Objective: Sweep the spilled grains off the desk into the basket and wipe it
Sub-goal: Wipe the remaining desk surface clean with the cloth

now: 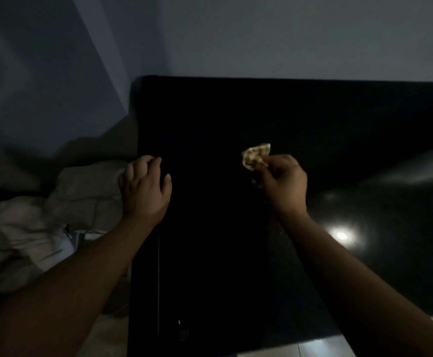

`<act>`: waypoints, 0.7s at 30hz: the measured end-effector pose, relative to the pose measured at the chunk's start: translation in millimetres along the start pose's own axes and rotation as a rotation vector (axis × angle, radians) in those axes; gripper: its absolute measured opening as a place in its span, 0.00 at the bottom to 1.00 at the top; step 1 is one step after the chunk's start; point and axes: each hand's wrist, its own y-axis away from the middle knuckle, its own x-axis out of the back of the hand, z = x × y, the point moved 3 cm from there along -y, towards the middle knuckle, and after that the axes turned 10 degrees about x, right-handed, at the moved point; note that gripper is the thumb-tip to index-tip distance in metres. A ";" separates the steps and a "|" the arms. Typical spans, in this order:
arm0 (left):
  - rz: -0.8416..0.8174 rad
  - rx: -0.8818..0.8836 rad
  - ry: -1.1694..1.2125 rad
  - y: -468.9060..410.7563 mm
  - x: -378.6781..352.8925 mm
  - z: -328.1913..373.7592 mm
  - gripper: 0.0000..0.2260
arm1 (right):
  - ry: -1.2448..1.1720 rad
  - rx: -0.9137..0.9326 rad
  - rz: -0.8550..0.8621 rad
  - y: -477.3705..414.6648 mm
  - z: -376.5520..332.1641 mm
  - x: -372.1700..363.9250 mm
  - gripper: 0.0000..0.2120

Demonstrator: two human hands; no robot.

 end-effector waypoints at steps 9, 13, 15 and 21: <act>0.036 0.083 0.032 -18.6 -15.1 1.7 0.24 | 0.205 0.114 0.042 -135.7 13.6 -49.4 0.11; 0.033 0.086 0.029 -20.8 -19.5 1.1 0.24 | 0.288 0.111 0.087 -183.4 27.4 -67.4 0.11; 0.034 0.091 0.018 -19.4 -19.8 0.3 0.24 | 0.307 0.118 0.109 -203.7 32.3 -74.8 0.11; 0.075 0.068 0.018 -17.9 -17.1 4.0 0.23 | 0.378 0.069 0.077 -249.7 54.3 -93.5 0.13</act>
